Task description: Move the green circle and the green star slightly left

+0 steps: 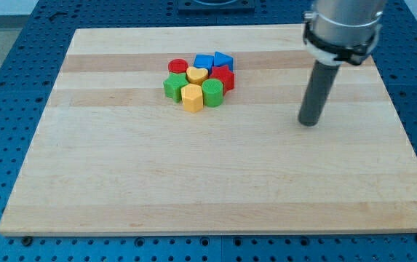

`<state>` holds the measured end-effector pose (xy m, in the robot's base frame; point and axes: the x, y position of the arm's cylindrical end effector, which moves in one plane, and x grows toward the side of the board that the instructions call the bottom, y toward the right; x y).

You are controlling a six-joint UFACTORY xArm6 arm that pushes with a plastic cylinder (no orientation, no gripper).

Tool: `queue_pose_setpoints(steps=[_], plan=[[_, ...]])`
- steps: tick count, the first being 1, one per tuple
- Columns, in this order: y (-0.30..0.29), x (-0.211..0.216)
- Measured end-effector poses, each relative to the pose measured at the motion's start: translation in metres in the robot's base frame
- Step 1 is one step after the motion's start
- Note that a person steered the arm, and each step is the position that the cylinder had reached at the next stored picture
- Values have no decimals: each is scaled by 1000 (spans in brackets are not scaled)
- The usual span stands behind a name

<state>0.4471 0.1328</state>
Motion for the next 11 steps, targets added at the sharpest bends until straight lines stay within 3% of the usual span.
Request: queue_pose_setpoints(steps=[5,11], plan=[[-153,-55],[-269,-88]])
